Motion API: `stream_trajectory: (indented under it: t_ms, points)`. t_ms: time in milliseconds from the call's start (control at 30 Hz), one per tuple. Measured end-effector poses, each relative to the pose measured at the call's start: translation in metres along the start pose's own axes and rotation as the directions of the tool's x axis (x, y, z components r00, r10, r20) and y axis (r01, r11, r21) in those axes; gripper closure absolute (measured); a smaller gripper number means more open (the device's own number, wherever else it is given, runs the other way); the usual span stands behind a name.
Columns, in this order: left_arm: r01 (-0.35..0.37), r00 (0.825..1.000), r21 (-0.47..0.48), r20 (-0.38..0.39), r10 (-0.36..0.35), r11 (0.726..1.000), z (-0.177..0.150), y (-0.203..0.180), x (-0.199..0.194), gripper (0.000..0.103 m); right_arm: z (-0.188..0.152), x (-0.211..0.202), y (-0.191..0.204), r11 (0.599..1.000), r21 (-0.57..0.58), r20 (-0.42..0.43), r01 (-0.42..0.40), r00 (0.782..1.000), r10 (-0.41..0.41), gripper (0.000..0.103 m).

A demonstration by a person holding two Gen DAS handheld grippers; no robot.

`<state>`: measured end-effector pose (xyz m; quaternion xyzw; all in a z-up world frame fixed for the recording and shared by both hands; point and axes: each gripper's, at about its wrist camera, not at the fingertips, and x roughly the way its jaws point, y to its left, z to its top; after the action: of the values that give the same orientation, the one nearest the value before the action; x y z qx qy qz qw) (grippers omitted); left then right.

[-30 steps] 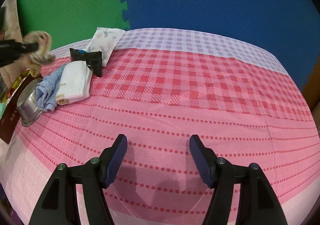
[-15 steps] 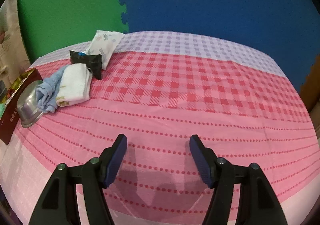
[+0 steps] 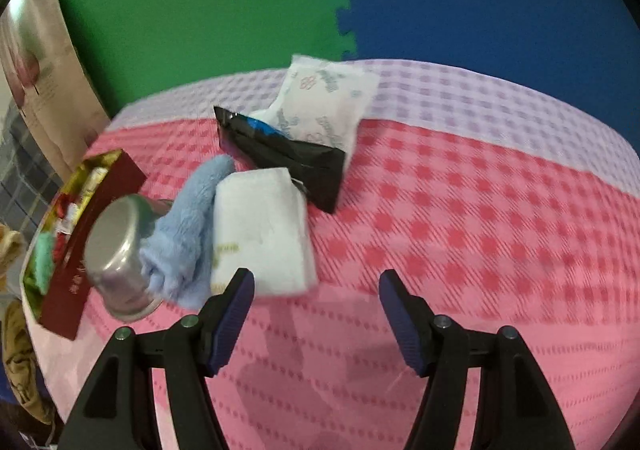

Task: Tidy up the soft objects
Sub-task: 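Carry the towel to the tin with the left tool while the right tool grasps the white socks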

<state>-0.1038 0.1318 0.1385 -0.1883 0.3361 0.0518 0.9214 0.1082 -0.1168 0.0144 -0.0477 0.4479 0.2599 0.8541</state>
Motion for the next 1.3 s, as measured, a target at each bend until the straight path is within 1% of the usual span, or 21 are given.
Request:
stream_trajectory:
  t_ms: [67,167,233,300,367,533,600,633,667,700,733,767,800,867,967,1133,1300]
  points:
    - [-0.003,1.000,-0.011,0.003,0.003,1.000,0.001,0.005,-0.001,0.085,0.005,0.007,0.005,1.000,0.004,-0.020,-0.024,1.000,0.024,0.036]
    - [-0.003,1.000,-0.024,0.004,0.003,1.000,0.001,0.012,-0.004,0.085,0.012,0.014,0.009,1.000,-0.003,-0.032,-0.015,0.999,0.015,0.036]
    - [-0.011,1.000,-0.023,0.004,0.011,1.000,0.001,0.014,-0.004,0.085,0.017,0.020,0.009,0.999,0.006,-0.053,-0.040,0.998,0.040,0.036]
    - [-0.017,1.000,-0.023,-0.002,0.017,1.000,0.000,0.017,-0.002,0.085,0.021,0.028,0.009,0.999,0.008,-0.081,-0.043,0.996,0.044,0.036]
    - [-0.016,1.000,-0.036,-0.009,0.016,0.999,-0.001,0.021,0.000,0.084,0.024,0.031,0.011,0.999,0.004,-0.085,-0.050,0.995,0.050,0.036]
    - [-0.015,1.000,-0.054,-0.024,0.013,0.998,-0.002,0.025,0.003,0.084,0.028,0.035,0.017,0.998,-0.028,-0.115,-0.049,0.992,0.045,0.036]
    - [-0.013,1.000,-0.058,-0.023,0.012,0.998,-0.002,0.025,0.003,0.084,0.028,0.035,0.019,0.998,-0.054,-0.112,-0.039,0.993,0.032,0.037]
    - [-0.017,1.000,-0.057,-0.022,0.016,0.998,-0.001,0.025,0.002,0.084,0.026,0.033,0.022,0.996,-0.079,-0.107,-0.029,0.994,0.020,0.041]
    - [-0.019,1.000,-0.057,-0.021,0.018,0.998,-0.001,0.025,0.002,0.084,0.024,0.033,0.026,0.994,-0.103,-0.103,-0.041,0.994,0.031,0.060]
    - [-0.019,1.000,-0.058,-0.019,0.018,0.998,-0.001,0.025,0.001,0.084,0.025,0.035,0.033,0.991,-0.116,-0.100,-0.065,0.994,0.054,0.070]
    - [-0.021,1.000,-0.058,-0.018,0.020,0.998,-0.001,0.025,0.000,0.084,0.024,0.032,0.038,0.990,-0.137,-0.084,-0.044,0.996,0.033,0.074]
    - [-0.024,1.000,-0.058,-0.016,0.023,0.998,0.000,0.025,-0.002,0.084,0.022,0.028,0.042,0.987,-0.158,-0.064,-0.025,0.998,0.015,0.080]
    - [-0.028,1.000,-0.060,-0.015,0.027,0.998,0.000,0.026,-0.002,0.084,0.020,0.024,0.044,0.986,-0.165,-0.047,-0.015,0.999,0.007,0.082]
    - [-0.035,0.999,-0.061,-0.012,0.035,0.998,0.001,0.026,-0.005,0.084,0.011,0.013,0.036,0.991,-0.130,-0.018,-0.027,1.000,0.025,0.088]
    - [-0.051,0.999,-0.054,-0.005,0.051,0.997,0.002,0.028,-0.009,0.084,-0.008,-0.007,0.014,0.997,-0.074,0.027,-0.031,0.999,0.033,0.089]
    - [-0.082,0.997,-0.050,0.006,0.082,0.995,0.006,0.036,-0.013,0.084,-0.040,-0.043,-0.023,0.997,0.056,0.085,-0.053,0.995,0.048,0.089]
    - [-0.113,0.993,-0.019,0.033,0.113,0.993,0.017,0.038,-0.011,0.084,-0.066,-0.070,-0.049,0.989,0.129,0.105,-0.071,0.993,0.058,0.089]
